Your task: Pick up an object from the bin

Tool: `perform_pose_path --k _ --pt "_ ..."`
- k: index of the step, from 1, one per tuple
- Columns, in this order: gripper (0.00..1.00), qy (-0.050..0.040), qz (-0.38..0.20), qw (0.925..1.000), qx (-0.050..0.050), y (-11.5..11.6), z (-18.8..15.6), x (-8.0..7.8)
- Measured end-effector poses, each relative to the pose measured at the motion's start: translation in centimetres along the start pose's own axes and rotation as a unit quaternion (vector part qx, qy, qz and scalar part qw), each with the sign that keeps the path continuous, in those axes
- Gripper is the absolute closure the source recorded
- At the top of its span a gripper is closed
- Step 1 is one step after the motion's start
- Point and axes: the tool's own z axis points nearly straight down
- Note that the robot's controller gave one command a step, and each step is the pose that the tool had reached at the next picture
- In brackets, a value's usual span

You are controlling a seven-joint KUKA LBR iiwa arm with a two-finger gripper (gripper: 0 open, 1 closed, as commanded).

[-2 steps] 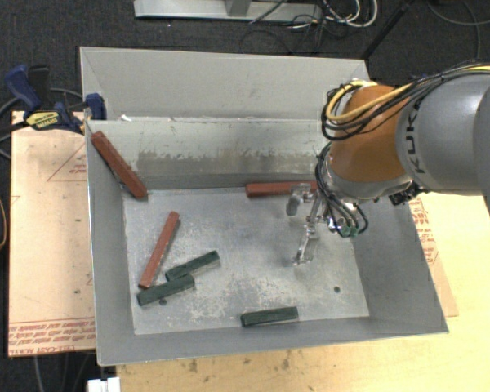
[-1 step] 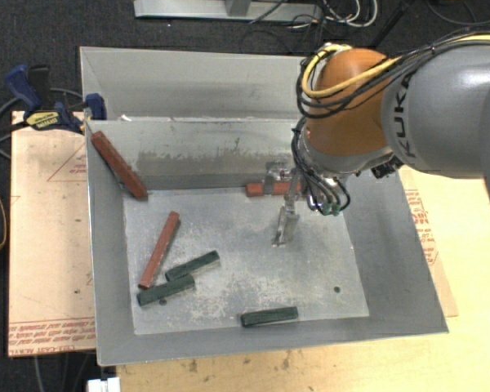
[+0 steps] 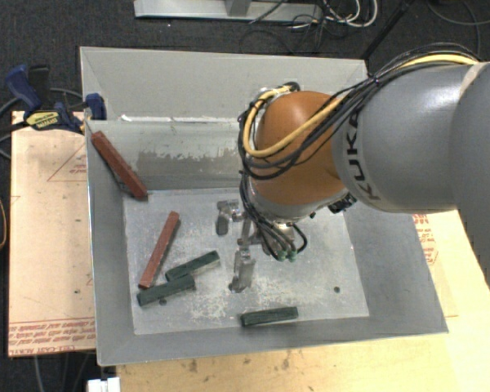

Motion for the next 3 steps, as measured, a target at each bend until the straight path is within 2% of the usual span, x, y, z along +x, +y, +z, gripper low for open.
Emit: perform_pose_path --k 1,2,3 --pt "0.00 0.0012 -0.009 1.0000 0.002 2.3 10.5 -0.5" --pt "1.00 -0.0024 -0.008 1.0000 0.001 2.2 10.1 -0.8" --pt "1.00 -0.0068 -0.014 0.9999 0.001 2.9 -4.4 -1.0"
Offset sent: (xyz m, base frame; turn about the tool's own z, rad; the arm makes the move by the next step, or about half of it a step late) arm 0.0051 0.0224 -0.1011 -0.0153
